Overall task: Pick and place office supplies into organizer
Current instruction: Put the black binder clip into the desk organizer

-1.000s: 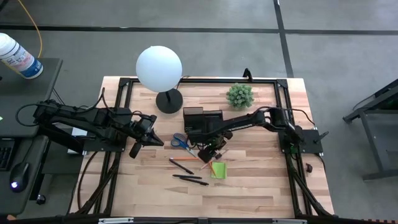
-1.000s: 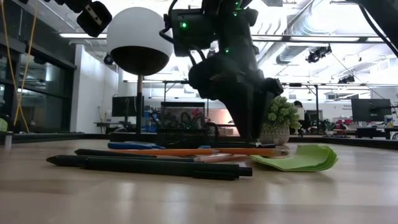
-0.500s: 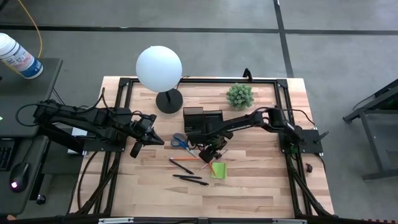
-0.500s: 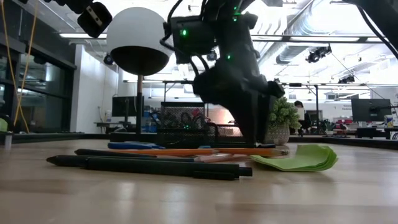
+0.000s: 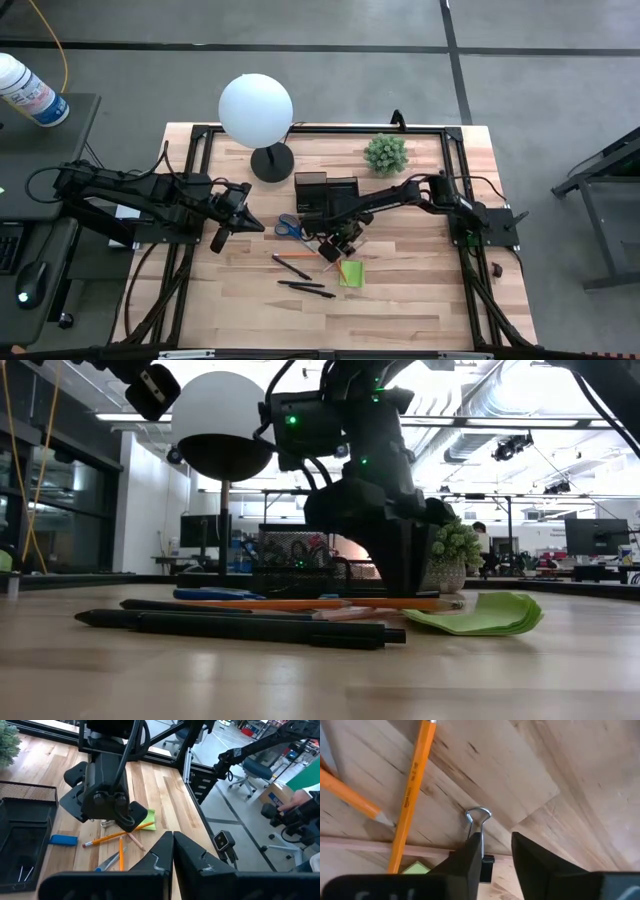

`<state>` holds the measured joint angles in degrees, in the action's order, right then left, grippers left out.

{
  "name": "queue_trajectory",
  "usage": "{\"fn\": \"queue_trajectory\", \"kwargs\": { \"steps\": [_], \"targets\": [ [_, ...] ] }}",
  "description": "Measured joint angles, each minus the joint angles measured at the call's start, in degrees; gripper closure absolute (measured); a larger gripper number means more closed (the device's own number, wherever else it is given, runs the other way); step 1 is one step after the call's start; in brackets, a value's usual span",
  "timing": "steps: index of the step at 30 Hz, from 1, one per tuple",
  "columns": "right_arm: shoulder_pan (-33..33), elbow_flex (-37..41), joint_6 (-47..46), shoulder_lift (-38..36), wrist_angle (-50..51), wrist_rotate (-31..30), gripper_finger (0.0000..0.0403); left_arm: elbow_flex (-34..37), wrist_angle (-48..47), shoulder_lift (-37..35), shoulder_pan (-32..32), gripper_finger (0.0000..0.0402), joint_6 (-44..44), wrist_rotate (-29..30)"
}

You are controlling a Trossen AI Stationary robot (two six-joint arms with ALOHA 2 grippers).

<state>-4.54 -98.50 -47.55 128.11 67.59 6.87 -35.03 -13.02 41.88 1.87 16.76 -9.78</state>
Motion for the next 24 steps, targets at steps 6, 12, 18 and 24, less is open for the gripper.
{"fn": "queue_trajectory", "kwargs": {
  "steps": [6, 12, 18, 24],
  "targets": [
    [-0.34, -0.20, 0.05, 1.73, -1.05, 1.89, 0.0339, 0.00, -0.02, -0.01, 0.02, 0.0401, 0.01, -0.01],
    [-1.33, -0.30, 1.30, 3.41, -2.16, 2.76, 0.0375, 0.00, -0.04, 0.01, 0.00, 0.0401, 0.01, -0.02],
    [-1.48, -0.22, 1.55, 2.71, -2.49, 2.43, 0.0399, 0.00, -0.07, -0.01, 0.02, 0.0401, 0.01, -0.02],
    [-1.54, 0.20, 1.55, 0.48, -2.43, 0.66, 0.0402, 0.00, -0.10, 0.01, 0.00, 0.0401, 0.01, -0.02]
  ]
}}
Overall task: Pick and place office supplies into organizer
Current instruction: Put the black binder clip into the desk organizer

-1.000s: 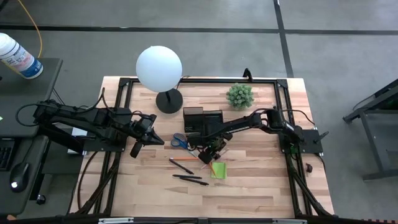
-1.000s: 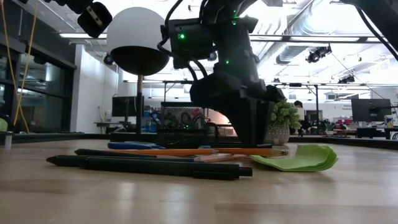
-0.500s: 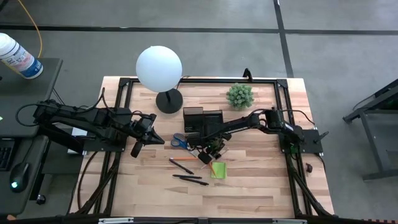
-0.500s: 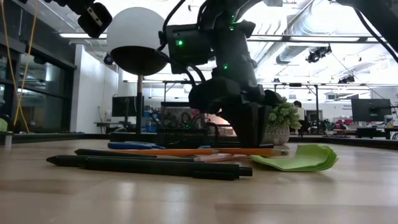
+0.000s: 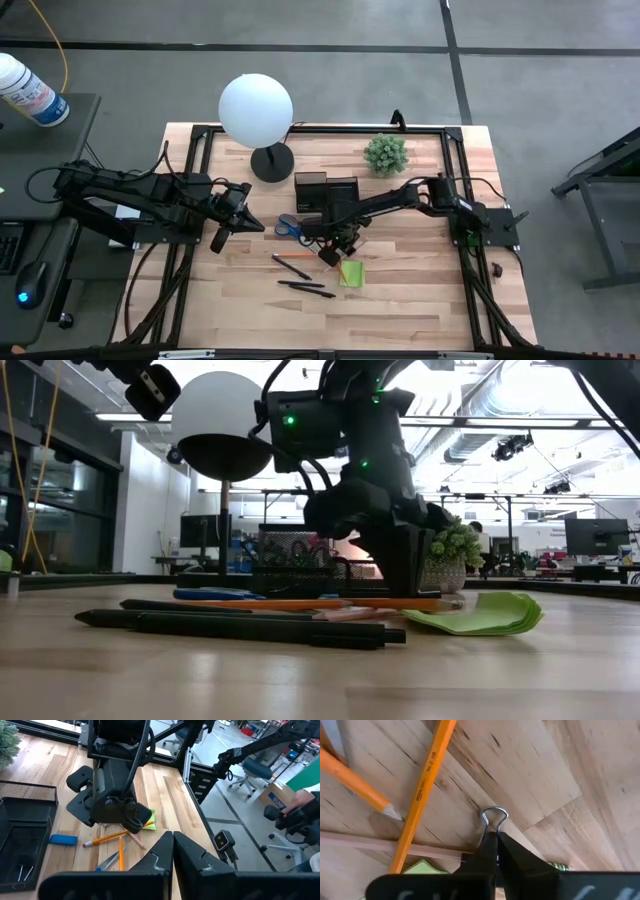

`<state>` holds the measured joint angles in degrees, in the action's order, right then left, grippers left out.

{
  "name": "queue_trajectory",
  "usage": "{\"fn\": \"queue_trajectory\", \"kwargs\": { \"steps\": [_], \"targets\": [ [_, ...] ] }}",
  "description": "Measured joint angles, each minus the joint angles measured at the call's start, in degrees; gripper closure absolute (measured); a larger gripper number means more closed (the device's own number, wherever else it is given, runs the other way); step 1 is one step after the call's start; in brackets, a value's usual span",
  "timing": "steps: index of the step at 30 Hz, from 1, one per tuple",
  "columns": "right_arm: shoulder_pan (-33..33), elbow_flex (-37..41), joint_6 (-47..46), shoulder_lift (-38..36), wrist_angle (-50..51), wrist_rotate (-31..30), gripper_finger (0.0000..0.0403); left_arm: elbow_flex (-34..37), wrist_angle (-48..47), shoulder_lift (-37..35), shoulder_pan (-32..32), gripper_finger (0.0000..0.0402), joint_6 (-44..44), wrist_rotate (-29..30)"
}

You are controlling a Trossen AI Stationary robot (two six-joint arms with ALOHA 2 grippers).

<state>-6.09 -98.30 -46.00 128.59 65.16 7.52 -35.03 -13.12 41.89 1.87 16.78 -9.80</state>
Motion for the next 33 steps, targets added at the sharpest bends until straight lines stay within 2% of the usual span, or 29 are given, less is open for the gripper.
{"fn": "queue_trajectory", "kwargs": {
  "steps": [12, 17, 25, 33],
  "targets": [
    [-0.46, -0.30, -0.30, -3.91, 0.88, -1.09, 0.0403, 0.00, -0.12, -0.02, 0.00, 0.0401, 0.00, 0.00],
    [0.18, -4.89, 1.55, -4.00, 0.73, -4.01, 0.0403, 0.00, -0.27, -0.01, 0.00, 0.0401, 0.00, 0.00],
    [4.39, -14.60, 16.31, -4.22, -6.54, -17.95, 0.0403, 0.00, -0.29, -0.02, 0.00, 0.0401, 0.00, 0.00],
    [7.28, -14.03, 27.81, -2.85, -20.69, -20.48, 0.0402, 0.00, -0.32, -0.02, 0.00, 0.0401, 0.00, 0.00]
  ]
}}
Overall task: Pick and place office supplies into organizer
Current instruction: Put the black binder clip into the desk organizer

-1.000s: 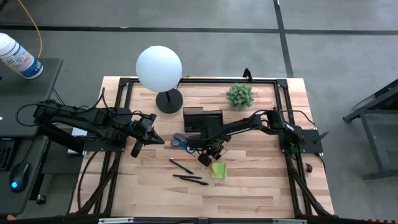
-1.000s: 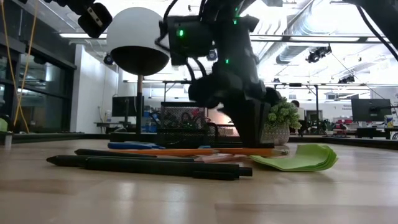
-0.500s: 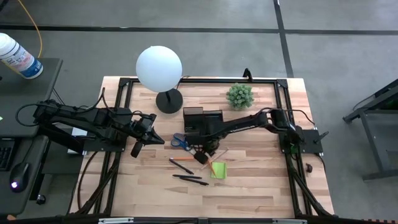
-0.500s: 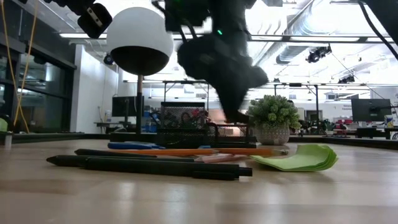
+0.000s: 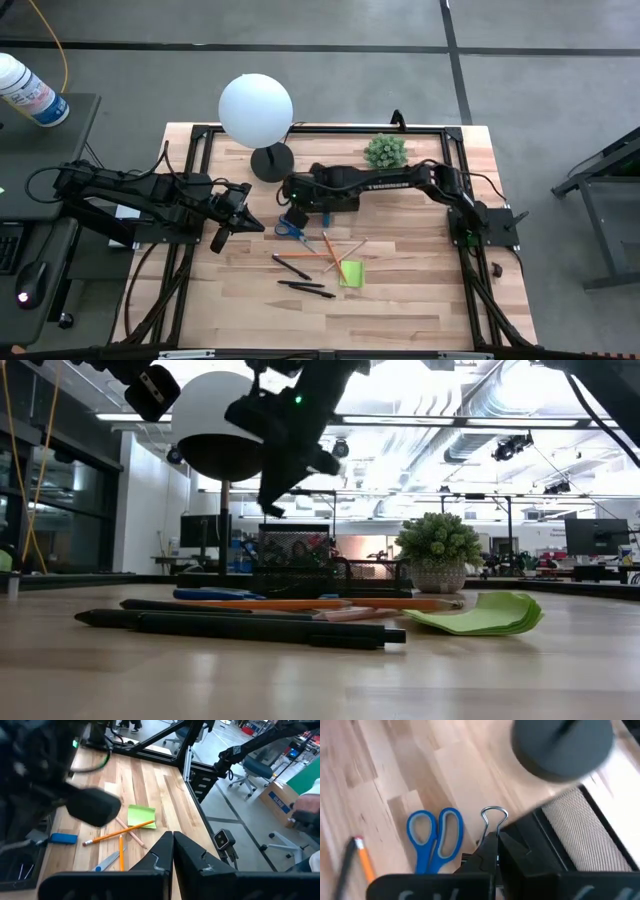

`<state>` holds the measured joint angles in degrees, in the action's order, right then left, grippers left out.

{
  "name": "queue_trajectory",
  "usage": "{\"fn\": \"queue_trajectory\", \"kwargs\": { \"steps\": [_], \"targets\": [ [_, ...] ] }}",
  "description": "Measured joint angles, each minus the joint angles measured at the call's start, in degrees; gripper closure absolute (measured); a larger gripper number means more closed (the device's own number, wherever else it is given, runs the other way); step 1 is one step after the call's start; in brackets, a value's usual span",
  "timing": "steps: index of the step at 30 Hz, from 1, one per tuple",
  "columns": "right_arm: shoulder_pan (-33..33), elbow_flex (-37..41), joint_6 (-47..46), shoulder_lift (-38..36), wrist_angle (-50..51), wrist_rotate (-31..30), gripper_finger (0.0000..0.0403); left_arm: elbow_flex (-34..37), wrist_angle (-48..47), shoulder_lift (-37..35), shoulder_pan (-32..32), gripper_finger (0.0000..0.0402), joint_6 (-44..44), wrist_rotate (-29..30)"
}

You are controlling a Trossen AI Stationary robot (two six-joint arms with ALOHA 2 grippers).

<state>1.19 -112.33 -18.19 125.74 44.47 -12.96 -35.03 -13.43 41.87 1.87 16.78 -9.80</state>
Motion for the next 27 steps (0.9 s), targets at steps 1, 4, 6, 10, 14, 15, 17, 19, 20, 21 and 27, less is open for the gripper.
{"fn": "queue_trajectory", "kwargs": {
  "steps": [1, 4, 6, 10, 14, 15, 17, 19, 20, 21, 27],
  "targets": [
    [-0.03, 0.06, 2.41, 0.59, -0.87, 0.12, 0.0402, 0.00, -0.01, 0.00, 0.00, 0.0401, 0.00, -0.01],
    [-0.13, 0.06, 8.51, 2.05, -2.00, -0.63, 0.0402, 0.00, -0.04, 0.00, 0.00, 0.0401, 0.02, -0.02],
    [-0.13, 0.06, 11.73, 2.55, -2.12, -1.69, 0.0402, 0.00, -0.07, 0.00, 0.02, 0.0401, 0.19, -0.02],
    [0.03, 0.06, 16.06, 2.81, -2.38, -4.00, 0.0402, 0.00, -0.07, 0.01, 0.01, 0.0401, 0.22, -0.02],
    [0.51, 0.06, 18.66, 2.82, -2.38, -1.89, 0.0402, 0.00, -0.07, 0.00, 0.02, 0.0401, 0.22, -0.02],
    [0.66, 0.06, 19.32, 2.99, -2.49, -1.15, 0.0403, 0.00, -0.06, 0.00, 0.02, 0.0401, 0.17, -0.02],
    [0.83, 0.04, 20.01, 3.34, -2.73, -0.43, 0.0403, 0.00, -0.07, 0.01, 0.01, 0.0401, 0.15, -0.02],
    [1.06, 0.06, 20.21, 3.46, -2.40, 1.23, 0.0403, 0.00, -0.04, 0.02, 0.00, 0.0401, 0.15, -0.02],
    [1.15, 0.06, 20.26, 3.59, -2.57, 1.81, 0.0403, 0.00, -0.05, 0.00, 0.02, 0.0401, 0.13, -0.02],
    [1.21, 0.02, 20.50, 3.68, -2.72, 1.70, 0.0403, 0.00, -0.04, 0.02, 0.02, 0.0401, 0.11, -0.02],
    [1.95, 0.04, 21.63, 4.56, -2.21, 2.16, 0.0403, 0.00, -0.06, 0.00, 0.02, 0.0401, 0.00, -0.02]
  ]
}}
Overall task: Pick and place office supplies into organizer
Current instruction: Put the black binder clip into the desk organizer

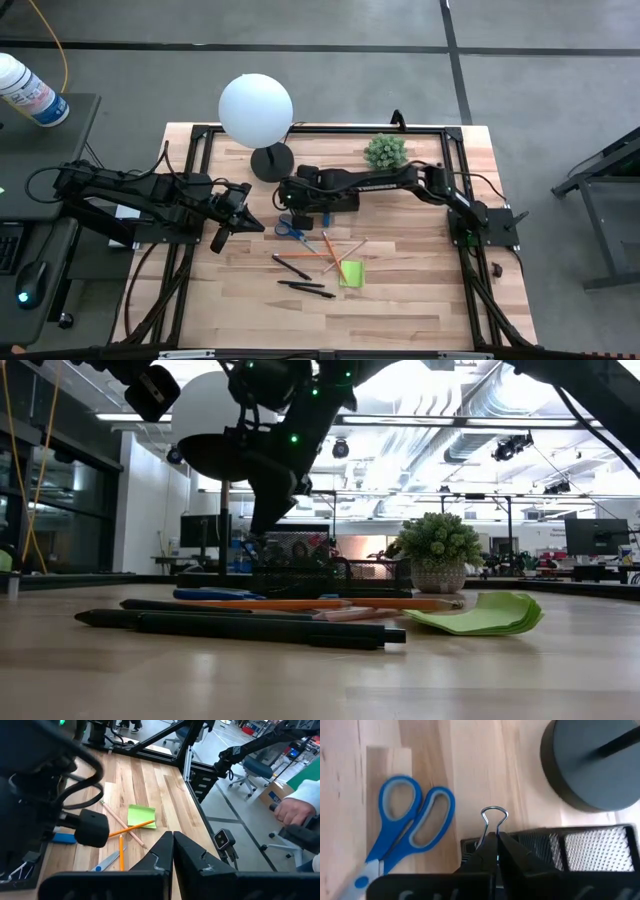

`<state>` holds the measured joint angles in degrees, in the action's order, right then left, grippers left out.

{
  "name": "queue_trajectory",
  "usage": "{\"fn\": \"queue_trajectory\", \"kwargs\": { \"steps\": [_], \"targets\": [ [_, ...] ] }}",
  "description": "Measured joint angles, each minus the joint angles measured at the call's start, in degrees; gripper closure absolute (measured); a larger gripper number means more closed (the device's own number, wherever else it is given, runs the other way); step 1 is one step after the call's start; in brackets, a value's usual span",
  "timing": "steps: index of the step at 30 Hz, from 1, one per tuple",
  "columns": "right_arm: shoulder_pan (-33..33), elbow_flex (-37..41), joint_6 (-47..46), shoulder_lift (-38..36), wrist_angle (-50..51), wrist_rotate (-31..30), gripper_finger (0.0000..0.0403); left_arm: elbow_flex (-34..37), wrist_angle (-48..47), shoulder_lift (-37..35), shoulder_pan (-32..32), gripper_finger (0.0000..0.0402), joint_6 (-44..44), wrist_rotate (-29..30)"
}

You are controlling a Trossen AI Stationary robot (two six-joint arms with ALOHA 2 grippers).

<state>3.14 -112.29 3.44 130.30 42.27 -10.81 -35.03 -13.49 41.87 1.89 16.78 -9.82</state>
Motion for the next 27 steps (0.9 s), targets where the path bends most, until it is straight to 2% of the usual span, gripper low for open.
{"fn": "queue_trajectory", "kwargs": {
  "steps": [9, 17, 27],
  "targets": [
    [0.33, 0.00, 3.23, 2.04, 0.87, 0.18, 0.0403, 0.00, -0.19, 0.00, -0.01, 0.0401, -0.01, -0.01],
    [0.24, 0.00, 4.67, 2.18, 2.66, -4.12, 0.0403, 0.00, -0.44, 0.00, 0.00, 0.0401, -0.02, -0.02],
    [0.32, 0.00, 8.61, 2.18, 6.11, -4.62, 0.0403, 0.00, -0.42, 0.00, 0.00, 0.0401, -0.02, -0.02]
  ]
}}
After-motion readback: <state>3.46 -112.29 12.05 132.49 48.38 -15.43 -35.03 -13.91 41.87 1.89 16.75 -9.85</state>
